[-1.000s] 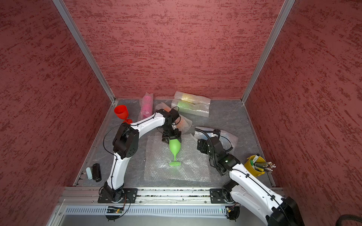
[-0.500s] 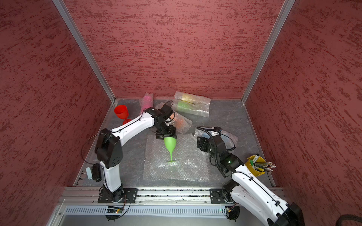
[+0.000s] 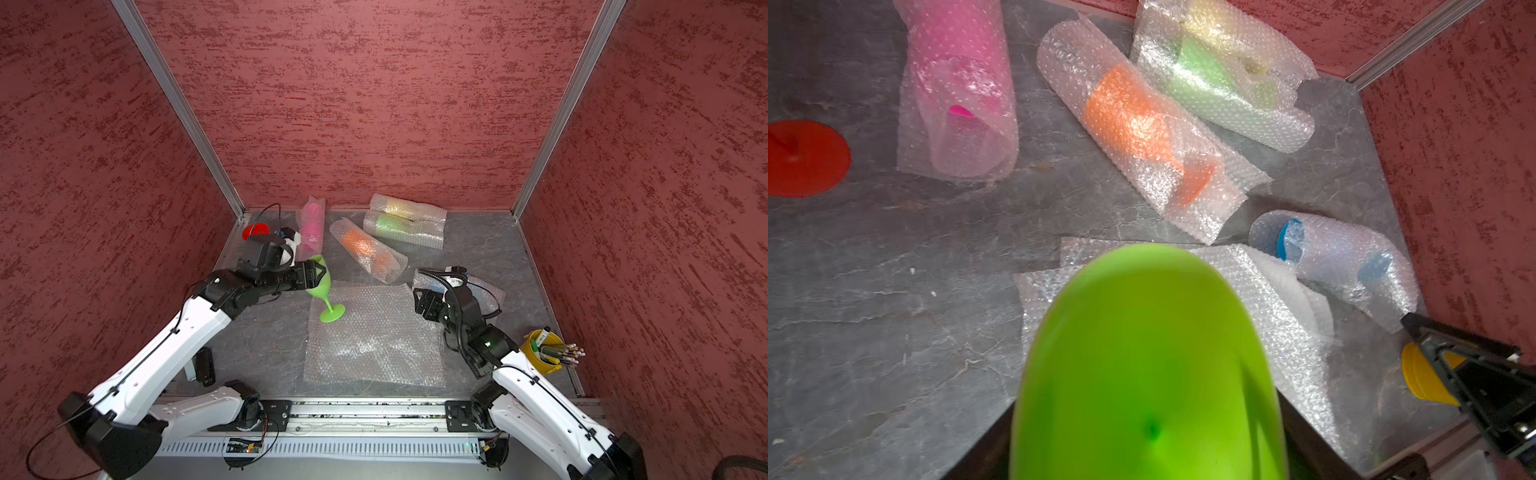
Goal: Unpack wine glasses from bubble wrap
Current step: Pick up the wine glass from the bubble wrap, then place the wine glass at the center of the board.
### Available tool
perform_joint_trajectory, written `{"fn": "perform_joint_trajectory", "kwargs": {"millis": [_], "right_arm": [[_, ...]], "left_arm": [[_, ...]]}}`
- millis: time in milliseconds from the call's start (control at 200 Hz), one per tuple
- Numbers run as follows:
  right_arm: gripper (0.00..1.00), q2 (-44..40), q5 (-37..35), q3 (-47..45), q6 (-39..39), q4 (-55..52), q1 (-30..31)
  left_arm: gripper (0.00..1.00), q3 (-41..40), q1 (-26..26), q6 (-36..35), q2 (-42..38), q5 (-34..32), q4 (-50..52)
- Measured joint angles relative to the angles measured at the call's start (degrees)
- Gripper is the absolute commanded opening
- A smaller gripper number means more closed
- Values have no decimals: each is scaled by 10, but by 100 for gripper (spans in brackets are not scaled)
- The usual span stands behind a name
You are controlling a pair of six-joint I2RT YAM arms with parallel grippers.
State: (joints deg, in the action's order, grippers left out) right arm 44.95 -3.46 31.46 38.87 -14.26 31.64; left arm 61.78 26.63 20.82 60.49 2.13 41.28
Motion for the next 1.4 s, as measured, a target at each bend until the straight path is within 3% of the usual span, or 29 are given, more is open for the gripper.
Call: {"fn": "perform_joint_trajectory", "kwargs": {"millis": [120, 215, 396, 571, 957, 1398], "right_arm": [[81, 0, 3, 0, -4, 8, 0], [81, 0, 5, 0, -5, 13, 0], [81, 7, 9, 0, -9, 28, 0], [81, 18, 14, -1, -13, 47, 0], [81, 52, 35, -8, -12, 95, 0], [81, 74, 37, -9, -19, 110, 0]], "left_arm": [[65, -76, -9, -35, -90, -16, -75], [71, -110, -26, -65, -126, -38, -120], [73, -150, -45, -139, -128, -108, -176], [71, -202, -103, -179, -110, -173, -248], [64, -232, -286, -106, 11, -182, -418], [66, -232, -374, -91, 93, -202, -495]]}}
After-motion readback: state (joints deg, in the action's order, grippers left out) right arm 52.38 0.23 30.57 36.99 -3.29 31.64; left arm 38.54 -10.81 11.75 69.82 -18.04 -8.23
